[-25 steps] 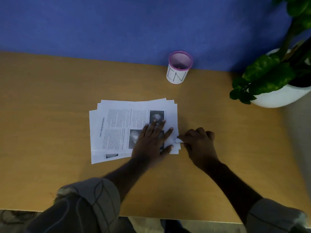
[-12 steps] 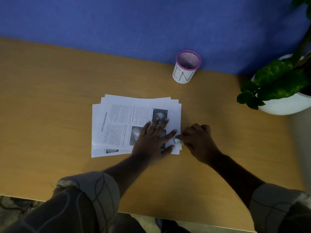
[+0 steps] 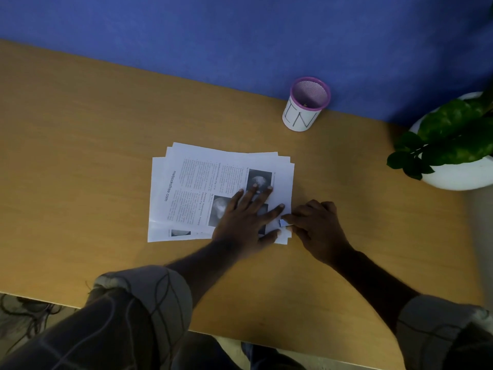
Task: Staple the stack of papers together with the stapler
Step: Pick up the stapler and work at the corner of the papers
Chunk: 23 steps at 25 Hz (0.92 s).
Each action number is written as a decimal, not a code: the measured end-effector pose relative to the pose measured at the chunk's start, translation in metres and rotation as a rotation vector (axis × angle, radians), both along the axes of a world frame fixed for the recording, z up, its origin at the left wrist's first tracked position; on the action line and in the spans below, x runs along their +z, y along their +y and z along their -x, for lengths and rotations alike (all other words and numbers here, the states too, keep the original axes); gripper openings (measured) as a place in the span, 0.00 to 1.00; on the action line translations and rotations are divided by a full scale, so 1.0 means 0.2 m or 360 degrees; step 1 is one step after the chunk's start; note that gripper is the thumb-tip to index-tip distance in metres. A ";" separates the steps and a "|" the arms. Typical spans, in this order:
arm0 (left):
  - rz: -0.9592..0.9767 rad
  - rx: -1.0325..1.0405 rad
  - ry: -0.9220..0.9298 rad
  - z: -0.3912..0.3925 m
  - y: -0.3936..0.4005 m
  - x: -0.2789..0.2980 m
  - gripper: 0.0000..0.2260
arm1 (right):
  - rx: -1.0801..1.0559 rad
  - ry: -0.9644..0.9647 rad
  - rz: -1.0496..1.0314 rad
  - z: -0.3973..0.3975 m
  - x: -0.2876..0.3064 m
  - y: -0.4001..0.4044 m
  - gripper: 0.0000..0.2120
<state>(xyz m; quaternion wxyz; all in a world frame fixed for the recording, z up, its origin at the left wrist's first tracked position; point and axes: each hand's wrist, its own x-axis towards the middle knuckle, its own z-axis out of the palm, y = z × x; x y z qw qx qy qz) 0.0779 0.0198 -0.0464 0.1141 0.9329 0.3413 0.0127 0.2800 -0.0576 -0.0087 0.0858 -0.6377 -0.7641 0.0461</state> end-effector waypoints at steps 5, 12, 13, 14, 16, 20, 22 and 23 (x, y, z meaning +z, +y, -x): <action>0.0011 0.0008 0.0005 0.00 0.00 0.00 0.27 | -0.0045 -0.0036 -0.0012 0.02 0.00 -0.02 0.14; -0.0037 0.0015 -0.0032 0.00 -0.01 0.00 0.27 | -0.0252 0.0130 0.0115 0.05 0.00 -0.03 0.11; -0.0047 0.0013 -0.0039 0.00 -0.01 0.00 0.26 | -0.0268 0.0173 0.0157 0.05 0.00 -0.02 0.11; -0.0056 0.0009 -0.0044 0.00 -0.01 0.00 0.26 | -0.0286 0.0224 0.0212 0.05 0.00 -0.01 0.11; -0.0067 0.0005 -0.0050 0.00 -0.01 0.00 0.26 | -0.0357 0.0372 0.0337 0.05 0.00 0.01 0.13; -0.0078 0.0001 -0.0050 0.00 -0.01 -0.01 0.26 | -0.0636 0.0766 0.0497 0.08 0.03 0.04 0.09; -0.0074 -0.0005 -0.0037 0.00 -0.01 -0.01 0.26 | -0.0747 0.0885 0.0604 0.08 0.05 0.07 0.07; -0.0070 -0.0011 -0.0026 0.00 -0.01 -0.01 0.27 | -0.0813 0.0942 0.0667 0.08 0.07 0.09 0.07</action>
